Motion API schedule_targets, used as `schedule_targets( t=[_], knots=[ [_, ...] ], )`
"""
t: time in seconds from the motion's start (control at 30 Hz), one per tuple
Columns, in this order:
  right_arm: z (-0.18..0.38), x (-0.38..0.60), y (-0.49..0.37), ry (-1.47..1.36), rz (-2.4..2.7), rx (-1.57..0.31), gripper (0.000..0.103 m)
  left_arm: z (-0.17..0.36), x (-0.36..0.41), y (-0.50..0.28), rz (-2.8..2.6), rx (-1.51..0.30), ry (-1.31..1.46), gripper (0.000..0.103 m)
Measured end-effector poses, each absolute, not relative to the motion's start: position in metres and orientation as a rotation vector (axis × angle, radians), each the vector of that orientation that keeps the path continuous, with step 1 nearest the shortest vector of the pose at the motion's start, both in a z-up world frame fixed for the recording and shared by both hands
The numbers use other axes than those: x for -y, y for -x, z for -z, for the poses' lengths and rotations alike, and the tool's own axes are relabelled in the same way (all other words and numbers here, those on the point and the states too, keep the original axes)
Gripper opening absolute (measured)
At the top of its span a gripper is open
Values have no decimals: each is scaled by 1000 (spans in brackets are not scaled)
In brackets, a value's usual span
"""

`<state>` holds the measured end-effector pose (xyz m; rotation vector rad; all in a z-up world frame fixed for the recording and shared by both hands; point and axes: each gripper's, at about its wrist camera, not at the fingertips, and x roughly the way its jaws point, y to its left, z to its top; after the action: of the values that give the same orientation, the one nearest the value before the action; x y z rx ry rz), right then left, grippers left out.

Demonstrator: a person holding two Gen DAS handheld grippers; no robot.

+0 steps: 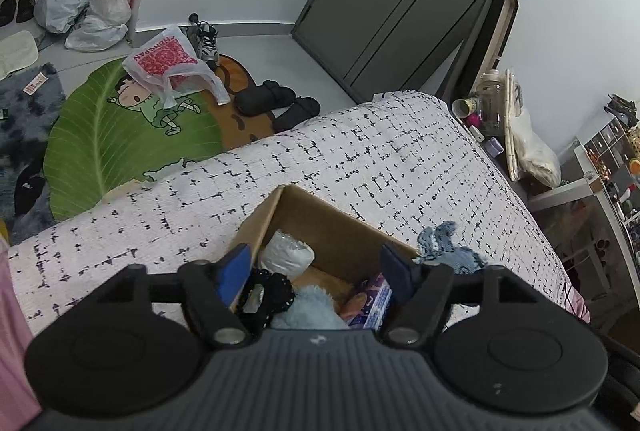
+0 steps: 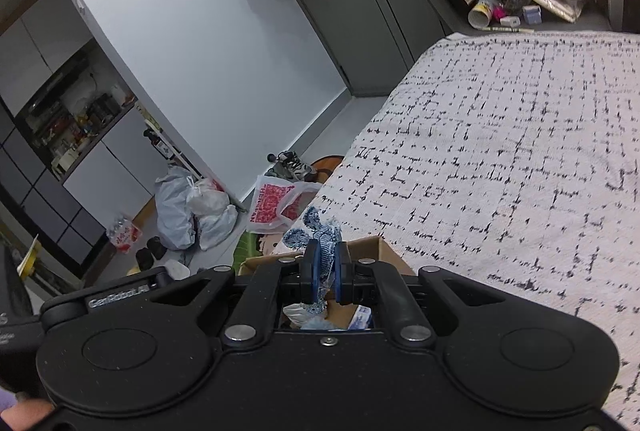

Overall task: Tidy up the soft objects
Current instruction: 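Open both tools to drop the tissue wad and denim patch into the box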

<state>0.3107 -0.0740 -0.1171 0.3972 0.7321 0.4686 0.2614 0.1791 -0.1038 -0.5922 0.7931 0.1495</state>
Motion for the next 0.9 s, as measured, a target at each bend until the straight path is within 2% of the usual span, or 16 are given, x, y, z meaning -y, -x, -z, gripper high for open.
schedule_targets(
  t=[0.33, 0.4, 0.5, 0.7, 0.8, 0.9],
  knots=[
    [123, 59, -319, -412, -498, -774, 9, 89, -186, -249, -197, -780, 580, 76],
    [125, 56, -321, -372, -462, -808, 15, 86, -186, -247, -201, -778, 572, 76],
    [123, 64, -314, -405, -485, -795, 33, 79, -182, -244, -200, -776, 557, 77],
    [109, 87, -297, -422, -480, -785, 34, 64, -168, -233, -216, -751, 506, 85],
    [99, 98, -286, -416, -466, -771, 45, 57, -158, -227, -210, -740, 479, 86],
    [87, 110, -275, -416, -464, -759, 48, 50, -149, -222, -212, -742, 454, 91]
  ],
)
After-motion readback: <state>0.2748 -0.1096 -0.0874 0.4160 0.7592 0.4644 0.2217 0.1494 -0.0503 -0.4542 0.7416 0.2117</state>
